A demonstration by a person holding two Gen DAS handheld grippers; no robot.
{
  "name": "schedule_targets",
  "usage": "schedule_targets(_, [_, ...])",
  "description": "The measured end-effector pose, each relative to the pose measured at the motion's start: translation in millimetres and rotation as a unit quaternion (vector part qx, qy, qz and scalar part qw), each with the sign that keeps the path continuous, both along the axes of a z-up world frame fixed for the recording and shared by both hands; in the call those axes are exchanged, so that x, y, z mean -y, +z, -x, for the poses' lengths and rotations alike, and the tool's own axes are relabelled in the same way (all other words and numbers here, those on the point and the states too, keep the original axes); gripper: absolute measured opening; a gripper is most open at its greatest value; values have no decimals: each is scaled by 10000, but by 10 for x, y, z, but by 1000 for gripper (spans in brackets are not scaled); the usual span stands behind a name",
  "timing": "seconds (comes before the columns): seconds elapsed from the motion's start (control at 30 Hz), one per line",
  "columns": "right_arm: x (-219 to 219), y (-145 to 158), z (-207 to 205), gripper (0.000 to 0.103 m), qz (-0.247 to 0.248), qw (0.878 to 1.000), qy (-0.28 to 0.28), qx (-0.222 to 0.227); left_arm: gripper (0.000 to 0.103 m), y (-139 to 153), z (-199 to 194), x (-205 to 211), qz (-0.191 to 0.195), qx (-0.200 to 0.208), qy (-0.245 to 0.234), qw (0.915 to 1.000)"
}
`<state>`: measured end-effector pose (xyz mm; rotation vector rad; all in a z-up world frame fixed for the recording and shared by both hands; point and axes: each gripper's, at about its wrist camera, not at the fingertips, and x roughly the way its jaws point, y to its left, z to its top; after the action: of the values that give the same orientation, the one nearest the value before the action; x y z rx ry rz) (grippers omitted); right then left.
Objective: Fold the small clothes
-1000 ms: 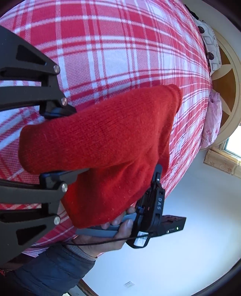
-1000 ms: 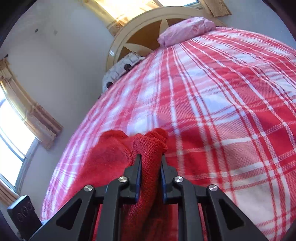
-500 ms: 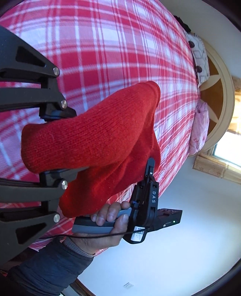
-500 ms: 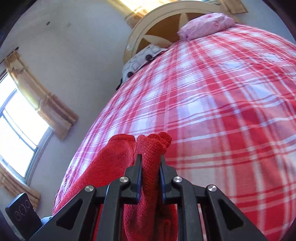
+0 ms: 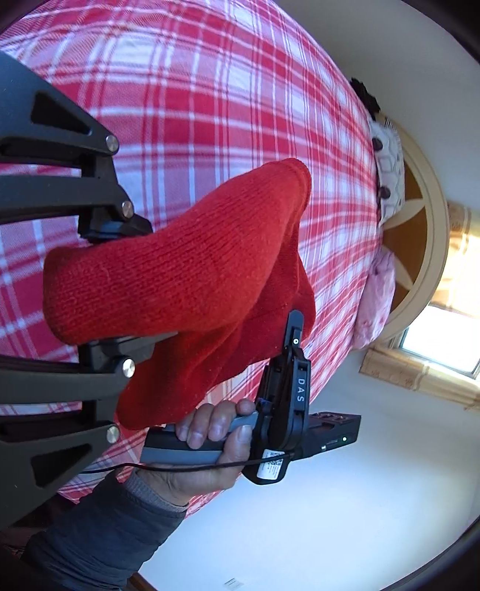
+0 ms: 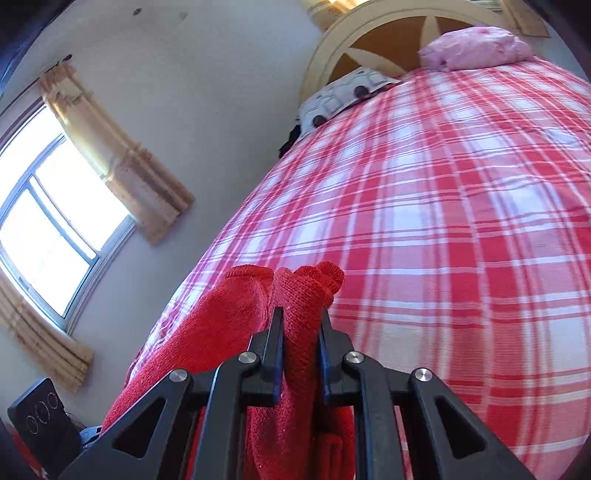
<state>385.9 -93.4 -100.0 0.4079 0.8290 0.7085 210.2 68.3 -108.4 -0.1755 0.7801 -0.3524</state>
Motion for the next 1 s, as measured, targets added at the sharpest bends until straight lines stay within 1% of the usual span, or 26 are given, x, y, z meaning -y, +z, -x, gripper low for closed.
schedule_targets(0.27, [-541, -16, 52, 15, 113, 9995, 296, -39, 37, -52, 135, -381, 51, 7, 289, 9996])
schedule_targets(0.6, [-1084, -41, 93, 15, 111, 9980, 620, -52, 37, -105, 304, -763, 71, -24, 679, 9977])
schedule_targets(0.77, [-1301, -67, 91, 15, 63, 9972, 742, -96, 37, -142, 332, -917, 58, -27, 850, 9964])
schedule_targets(1.0, [-1513, -190, 64, 15, 209, 9957, 879, -193, 37, -316, 357, -1107, 83, -195, 1043, 9943])
